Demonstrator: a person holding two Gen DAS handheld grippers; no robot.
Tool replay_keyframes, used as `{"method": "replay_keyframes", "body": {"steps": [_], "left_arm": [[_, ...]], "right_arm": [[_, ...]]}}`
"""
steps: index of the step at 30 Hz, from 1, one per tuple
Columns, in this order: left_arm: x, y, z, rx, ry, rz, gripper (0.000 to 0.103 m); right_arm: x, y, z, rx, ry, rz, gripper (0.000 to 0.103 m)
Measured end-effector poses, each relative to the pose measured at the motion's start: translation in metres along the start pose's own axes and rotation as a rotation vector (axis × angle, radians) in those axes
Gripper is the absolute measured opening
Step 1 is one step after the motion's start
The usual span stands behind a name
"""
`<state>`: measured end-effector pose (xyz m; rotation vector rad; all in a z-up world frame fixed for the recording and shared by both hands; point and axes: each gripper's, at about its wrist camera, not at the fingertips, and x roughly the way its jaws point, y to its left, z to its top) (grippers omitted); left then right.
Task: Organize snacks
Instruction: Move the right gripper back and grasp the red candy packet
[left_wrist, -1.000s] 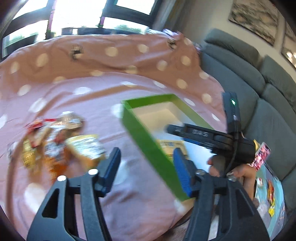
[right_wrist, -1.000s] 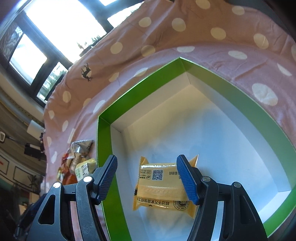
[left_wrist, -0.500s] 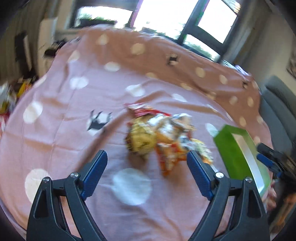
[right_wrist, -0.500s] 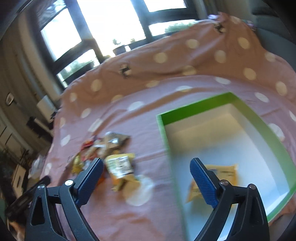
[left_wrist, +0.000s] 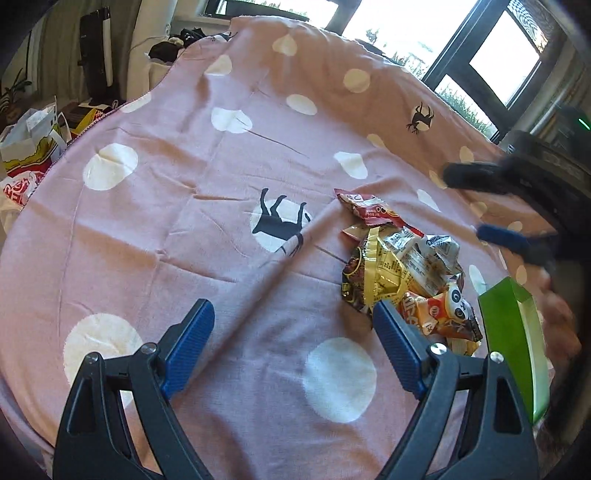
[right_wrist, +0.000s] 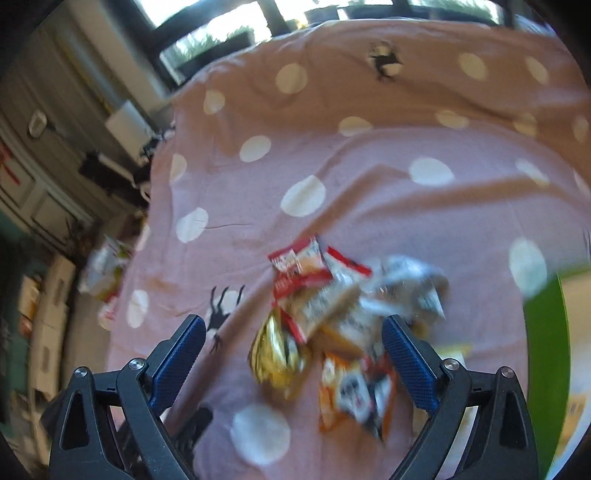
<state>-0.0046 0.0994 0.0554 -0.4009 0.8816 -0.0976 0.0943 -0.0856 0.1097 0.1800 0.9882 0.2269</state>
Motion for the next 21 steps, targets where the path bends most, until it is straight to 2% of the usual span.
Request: {"method": "replay_keyframes", "body": {"steps": [2,5,8,12,13,16,21], "left_arm": [[-0.001,0.004,0.002,-0.009,0.0,-0.001,0.088],[-0.002,0.008,0.006,-0.006,-0.004,0.014,0.088],[-0.002,0.013,0.008,-0.009,-0.012,0.031,0.088],[-0.001,0.019,0.011,-0.028,0.004,0.014,0.088],[-0.001,0.019,0.011,-0.03,0.006,0.012,0.088],[0.001,0.019,0.012,-0.034,0.012,0.015,0.088],[0.002,0.014,0.011,-0.013,0.017,0.012,0.088]], "right_arm": [[0.031,0.021,0.019,-0.099,0.04,-0.09,0.095],[0.071,0.037,0.035,-0.194,0.127,-0.152,0.087],[0.107,0.042,0.048,-0.224,0.198,-0.201,0.083],[0.136,0.04,0.053,-0.261,0.259,-0.293,0.077],[0.141,0.04,0.053,-0.276,0.267,-0.305,0.077],[0.153,0.036,0.047,-0.294,0.322,-0.3,0.057],[0.137,0.04,0.035,-0.345,0.271,-0.292,0.052]]}}
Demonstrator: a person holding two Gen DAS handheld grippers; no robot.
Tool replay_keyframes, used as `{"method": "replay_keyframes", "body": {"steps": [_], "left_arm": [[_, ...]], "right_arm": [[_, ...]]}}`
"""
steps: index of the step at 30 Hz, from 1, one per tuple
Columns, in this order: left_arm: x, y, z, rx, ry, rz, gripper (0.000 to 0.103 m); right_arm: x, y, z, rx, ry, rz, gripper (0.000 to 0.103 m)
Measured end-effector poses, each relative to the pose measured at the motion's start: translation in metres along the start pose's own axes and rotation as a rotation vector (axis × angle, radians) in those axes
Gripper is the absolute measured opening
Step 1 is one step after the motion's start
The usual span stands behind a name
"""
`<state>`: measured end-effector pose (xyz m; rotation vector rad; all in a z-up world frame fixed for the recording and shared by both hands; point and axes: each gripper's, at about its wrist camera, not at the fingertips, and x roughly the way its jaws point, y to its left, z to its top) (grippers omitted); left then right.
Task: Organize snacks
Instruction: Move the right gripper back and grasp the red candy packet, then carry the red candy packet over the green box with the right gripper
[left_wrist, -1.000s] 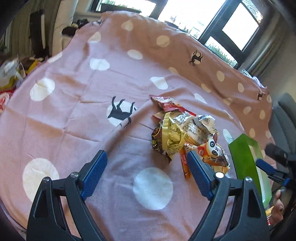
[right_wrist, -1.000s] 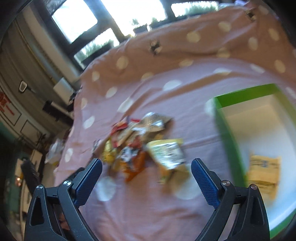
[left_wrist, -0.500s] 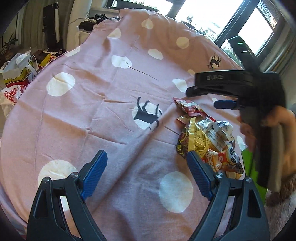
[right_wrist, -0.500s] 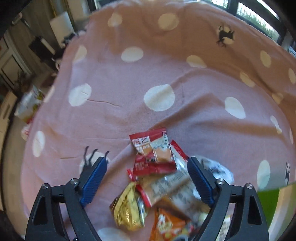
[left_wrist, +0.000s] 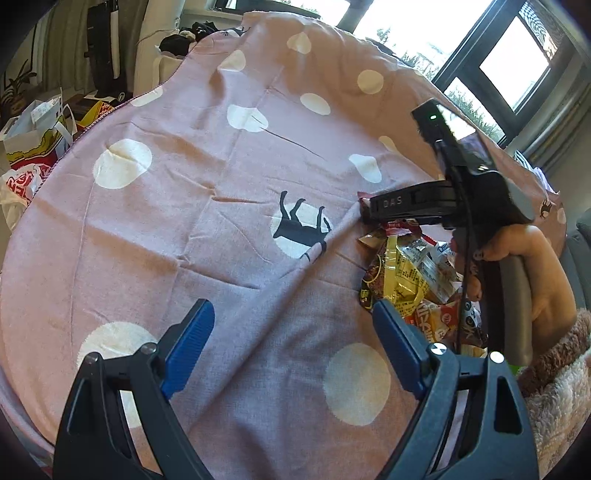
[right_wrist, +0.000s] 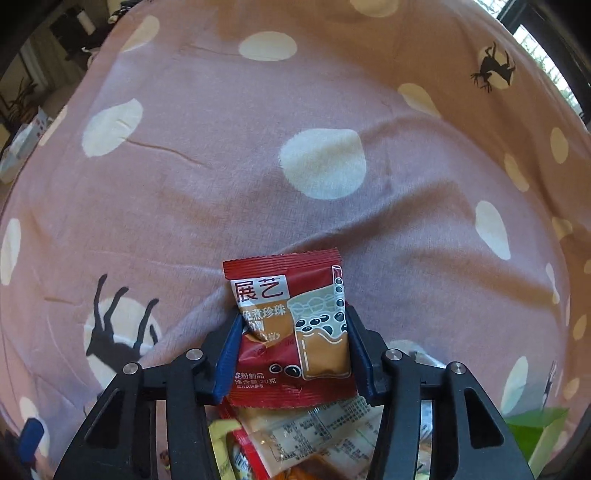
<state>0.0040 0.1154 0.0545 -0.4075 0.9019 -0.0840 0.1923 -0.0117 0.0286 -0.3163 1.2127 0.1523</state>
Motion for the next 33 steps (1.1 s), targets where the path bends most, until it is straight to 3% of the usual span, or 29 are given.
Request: {"method": "replay_keyframes", "body": {"steps": [6,10,13,17,21,27,33], "left_arm": [[0.001,-0.003,-0.003,0.008,-0.007,0.015,0.088],[0.0,-0.007,-0.005,0.018,-0.015,0.013,0.088],[0.002,-0.013,-0.007,0.03,-0.012,-0.008,0.088],[0.004,-0.025,-0.014,0.06,-0.003,-0.016,0.087],[0.005,-0.034,-0.02,0.089,0.003,-0.031,0.086],[0.011,-0.045,-0.029,0.113,0.031,-0.032,0.078],[0.016,-0.05,-0.038,0.129,0.077,-0.062,0.067]], "right_arm": [[-0.07,-0.02,-0.035,0.064,-0.162,0.111,0.052],[-0.125,-0.033,-0.092,0.099,-0.285,0.183,0.052],[-0.136,-0.046,-0.14,0.159,-0.317,0.244,0.052],[-0.12,-0.055,-0.195,0.254,-0.268,0.341,0.052],[-0.099,-0.054,-0.216,0.279,-0.208,0.346,0.053],[-0.073,-0.05,-0.22,0.283,-0.148,0.306,0.053],[-0.051,-0.06,-0.222,0.298,-0.1,0.359,0.062]]}}
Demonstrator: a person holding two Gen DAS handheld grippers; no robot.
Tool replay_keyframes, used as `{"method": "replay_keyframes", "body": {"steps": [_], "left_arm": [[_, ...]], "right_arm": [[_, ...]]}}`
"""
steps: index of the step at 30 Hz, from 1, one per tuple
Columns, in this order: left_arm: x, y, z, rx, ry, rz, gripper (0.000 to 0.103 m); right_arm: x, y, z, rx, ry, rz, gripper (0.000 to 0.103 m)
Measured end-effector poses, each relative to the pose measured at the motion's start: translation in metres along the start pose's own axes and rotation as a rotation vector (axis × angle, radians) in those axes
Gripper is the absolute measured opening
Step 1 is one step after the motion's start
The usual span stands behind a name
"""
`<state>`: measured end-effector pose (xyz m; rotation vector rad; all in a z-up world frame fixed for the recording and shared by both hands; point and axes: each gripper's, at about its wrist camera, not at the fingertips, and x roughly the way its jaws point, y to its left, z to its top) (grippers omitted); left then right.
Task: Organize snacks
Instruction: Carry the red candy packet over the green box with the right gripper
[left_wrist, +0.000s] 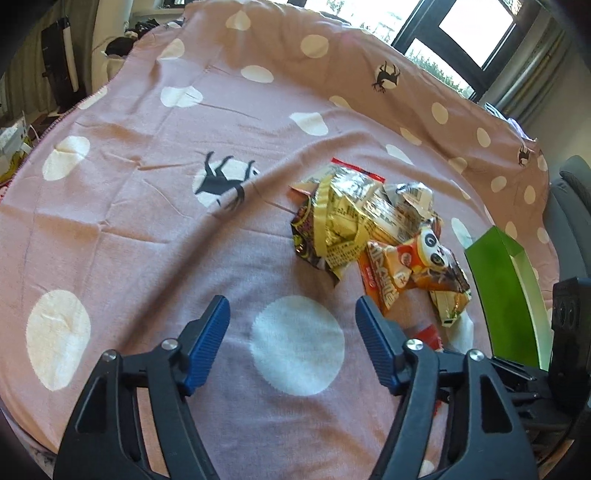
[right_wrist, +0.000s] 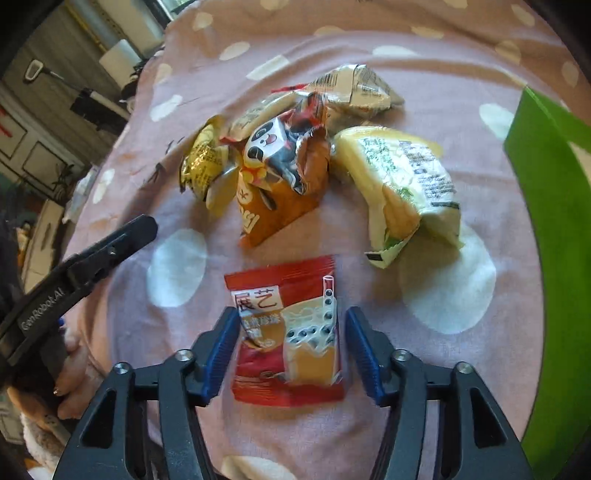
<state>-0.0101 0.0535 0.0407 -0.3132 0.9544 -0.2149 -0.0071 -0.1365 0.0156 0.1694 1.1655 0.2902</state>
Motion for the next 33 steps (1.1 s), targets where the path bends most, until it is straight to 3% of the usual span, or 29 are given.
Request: {"method": "replay_keyframes", "body": {"steps": [5,8,11,15,19,25,33], "left_arm": [[-0.006,-0.02,-0.006,0.013,0.008,-0.027,0.057],[-0.013,-0.041,-0.013,0.061,0.014,-0.058,0.054],[-0.008,-0.055,-0.022,0.096,0.042,-0.053,0.045],[0.002,-0.066,-0.033,0.091,0.094,-0.107,0.044],[0.011,-0.083,-0.041,0.122,0.119,-0.115,0.044],[0.031,-0.09,-0.051,0.081,0.171,-0.146,0.032],[0.021,-0.105,-0.052,0.147,0.098,-0.127,0.029]], "right_arm": [[-0.026,-0.016,0.001,0.059,-0.07,0.074,0.074],[-0.042,-0.025,-0.002,0.08,-0.112,0.119,0.074],[-0.046,-0.035,-0.003,0.13,-0.133,0.17,0.074],[-0.039,-0.043,-0.007,0.178,-0.116,0.222,0.073],[-0.029,-0.047,-0.006,0.212,-0.074,0.293,0.063],[-0.003,-0.04,-0.007,0.218,0.004,0.272,0.058],[-0.009,-0.038,-0.006,0.198,-0.011,0.253,0.053]]}}
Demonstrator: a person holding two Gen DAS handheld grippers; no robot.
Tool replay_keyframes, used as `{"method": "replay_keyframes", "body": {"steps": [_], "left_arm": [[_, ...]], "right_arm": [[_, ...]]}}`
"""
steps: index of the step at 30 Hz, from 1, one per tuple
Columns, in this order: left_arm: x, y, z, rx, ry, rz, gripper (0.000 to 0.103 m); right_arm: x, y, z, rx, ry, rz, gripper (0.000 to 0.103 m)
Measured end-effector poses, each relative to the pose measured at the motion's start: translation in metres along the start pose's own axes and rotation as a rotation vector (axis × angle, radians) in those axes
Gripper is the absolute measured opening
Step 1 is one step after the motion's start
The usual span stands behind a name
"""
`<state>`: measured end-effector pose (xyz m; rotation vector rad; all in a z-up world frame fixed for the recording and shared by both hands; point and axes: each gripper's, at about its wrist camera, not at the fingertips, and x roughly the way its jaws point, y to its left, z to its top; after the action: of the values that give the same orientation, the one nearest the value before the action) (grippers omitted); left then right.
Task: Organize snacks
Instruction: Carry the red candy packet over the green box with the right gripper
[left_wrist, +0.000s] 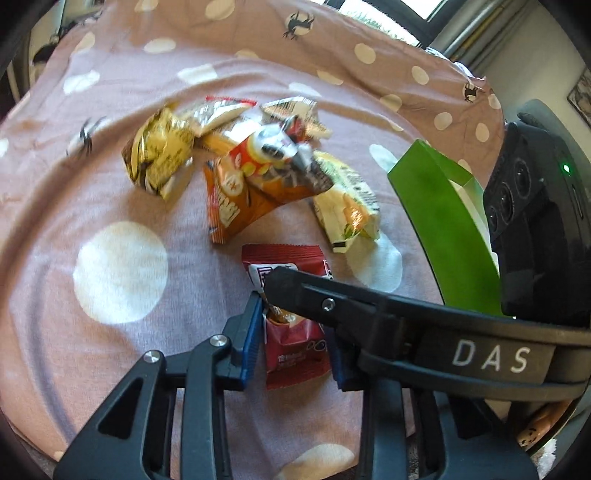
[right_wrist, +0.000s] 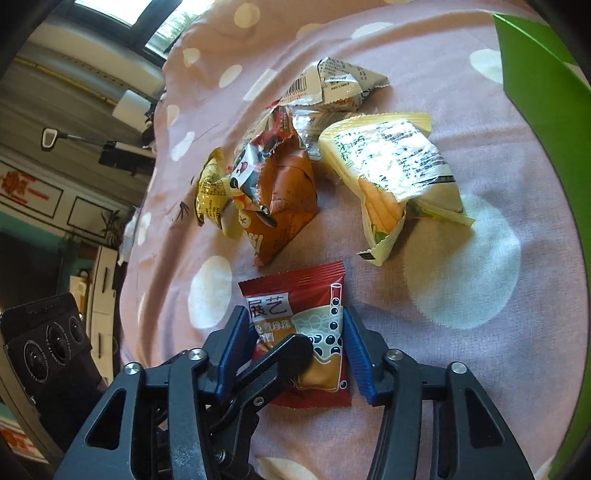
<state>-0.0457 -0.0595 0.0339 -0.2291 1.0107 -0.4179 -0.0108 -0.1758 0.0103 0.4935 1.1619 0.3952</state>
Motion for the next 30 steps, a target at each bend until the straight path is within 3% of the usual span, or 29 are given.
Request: {"method": "replay_keyframes", "body": {"steps": [5,11,17,30], "left_arm": [[-0.028,-0.024,0.013,0.078,-0.113,-0.009,0.029],[-0.056,-0.066,0.03,0.203,-0.238,-0.042,0.028],[-0.064,-0.106,0.045,0.281,-0.307,-0.093,0.028],[-0.019,-0.176,0.067,0.399,-0.257,-0.175,0.028]], "right_arm": [[-0.026,0.012,0.003,-0.04,-0.068,0.033,0.052],[-0.088,0.021,0.006,-0.085,-0.25,0.053,0.052],[-0.143,0.014,0.007,-0.095,-0.412,0.026,0.052],[-0.193,-0.055,0.022,0.028,-0.54,0.002,0.052]]}}
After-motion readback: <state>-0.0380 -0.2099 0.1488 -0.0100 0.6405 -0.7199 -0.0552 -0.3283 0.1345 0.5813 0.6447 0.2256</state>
